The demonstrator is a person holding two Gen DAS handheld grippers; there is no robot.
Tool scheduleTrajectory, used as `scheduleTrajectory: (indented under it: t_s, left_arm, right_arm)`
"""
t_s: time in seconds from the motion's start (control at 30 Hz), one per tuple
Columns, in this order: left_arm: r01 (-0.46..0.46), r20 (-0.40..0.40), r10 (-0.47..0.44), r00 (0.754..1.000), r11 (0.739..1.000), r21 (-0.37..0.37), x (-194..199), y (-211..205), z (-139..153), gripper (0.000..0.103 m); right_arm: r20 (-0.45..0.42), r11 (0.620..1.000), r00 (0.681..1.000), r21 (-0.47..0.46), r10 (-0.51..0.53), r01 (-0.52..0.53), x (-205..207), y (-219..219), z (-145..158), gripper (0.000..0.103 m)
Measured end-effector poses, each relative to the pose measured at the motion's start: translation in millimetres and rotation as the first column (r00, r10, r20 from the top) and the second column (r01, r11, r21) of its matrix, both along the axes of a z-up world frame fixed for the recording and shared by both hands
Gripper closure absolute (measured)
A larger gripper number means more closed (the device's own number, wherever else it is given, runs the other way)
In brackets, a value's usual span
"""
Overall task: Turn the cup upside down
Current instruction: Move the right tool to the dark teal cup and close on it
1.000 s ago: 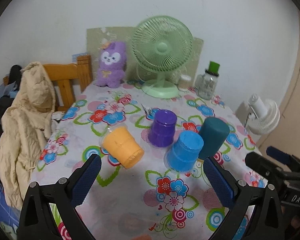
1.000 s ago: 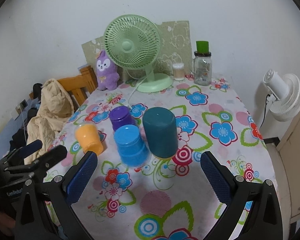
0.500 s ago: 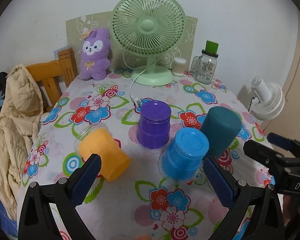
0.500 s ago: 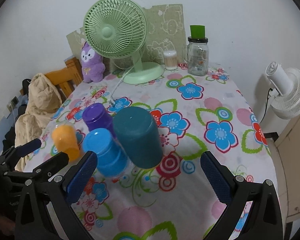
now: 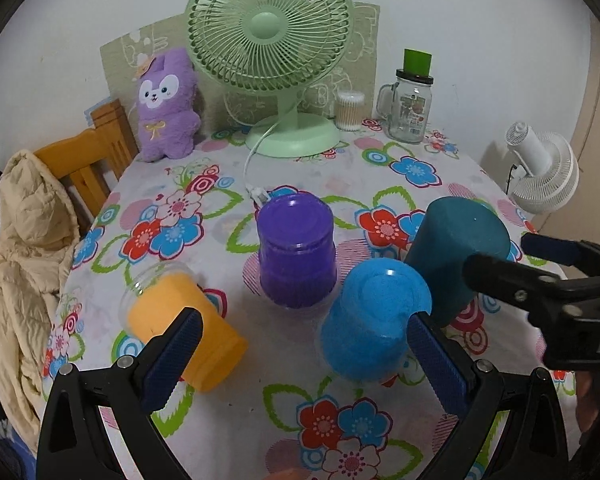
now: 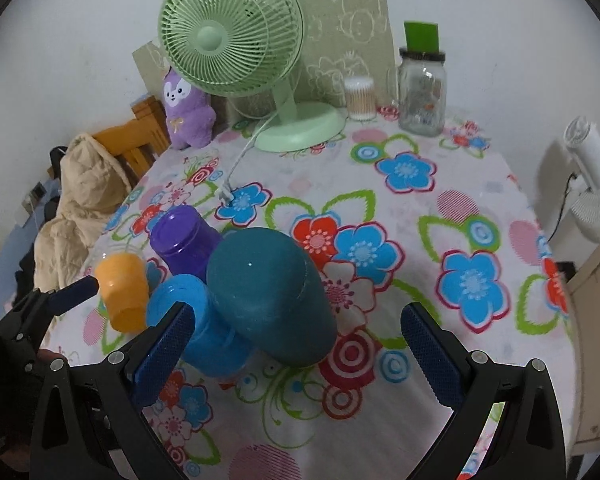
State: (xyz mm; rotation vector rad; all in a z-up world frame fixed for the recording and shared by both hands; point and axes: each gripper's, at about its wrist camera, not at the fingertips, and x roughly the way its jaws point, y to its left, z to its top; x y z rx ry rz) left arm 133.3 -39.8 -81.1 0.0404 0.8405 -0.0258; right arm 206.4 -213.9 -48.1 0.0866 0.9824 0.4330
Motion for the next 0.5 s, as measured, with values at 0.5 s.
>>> scheduleTrajectory:
  t_s: [0.5]
  left_arm:
    - [0.04, -0.002, -0.04, 0.999, 0.999, 0.02, 8, -17, 2, 0.0]
  right_arm:
    - [-0.018, 0.999, 0.999, -0.024, 0.048, -0.048, 18, 17, -9, 0.022]
